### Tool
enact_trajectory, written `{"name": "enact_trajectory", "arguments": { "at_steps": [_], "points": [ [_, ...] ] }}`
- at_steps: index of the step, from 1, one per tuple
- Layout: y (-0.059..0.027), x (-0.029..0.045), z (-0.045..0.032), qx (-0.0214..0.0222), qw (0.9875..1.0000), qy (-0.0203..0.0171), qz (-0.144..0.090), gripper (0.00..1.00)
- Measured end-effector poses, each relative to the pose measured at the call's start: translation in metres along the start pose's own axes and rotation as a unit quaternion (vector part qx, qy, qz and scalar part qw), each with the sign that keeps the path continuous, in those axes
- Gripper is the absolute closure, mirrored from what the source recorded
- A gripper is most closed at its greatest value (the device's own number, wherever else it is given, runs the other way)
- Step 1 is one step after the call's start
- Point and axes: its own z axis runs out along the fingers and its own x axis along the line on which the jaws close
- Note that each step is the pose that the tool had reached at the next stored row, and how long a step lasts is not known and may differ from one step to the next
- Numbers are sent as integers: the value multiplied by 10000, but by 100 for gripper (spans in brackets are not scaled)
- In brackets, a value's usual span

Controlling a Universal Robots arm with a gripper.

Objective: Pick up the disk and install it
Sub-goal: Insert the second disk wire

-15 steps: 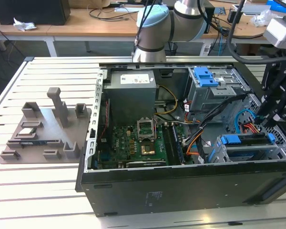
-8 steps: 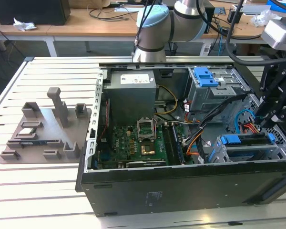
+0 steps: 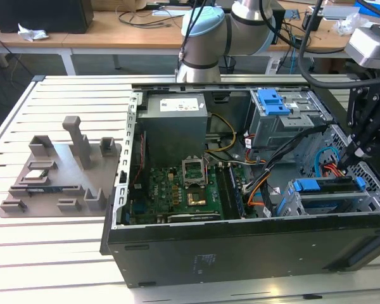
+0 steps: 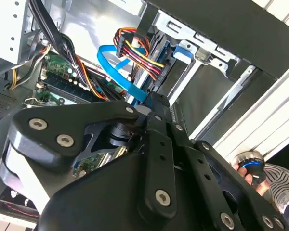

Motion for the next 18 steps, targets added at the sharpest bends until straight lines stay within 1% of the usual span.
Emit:
{"name": "enact_trajectory", "arguments": {
  "at_steps": [1,2,3,4,7,13,18],
  "points": [
    [-2,10,40,0,10000,3,-34,89],
    [-4,10,69,2,9999,10,-122,89],
    [-3,10,91,3,9998,17,-214,89],
    [1,10,106,4,9997,20,-255,89],
    [13,16,143,4,9996,21,-277,89],
    [9,40,182,5,9995,25,-324,89],
    [4,46,248,5,9993,30,-376,89]
  ]
}}
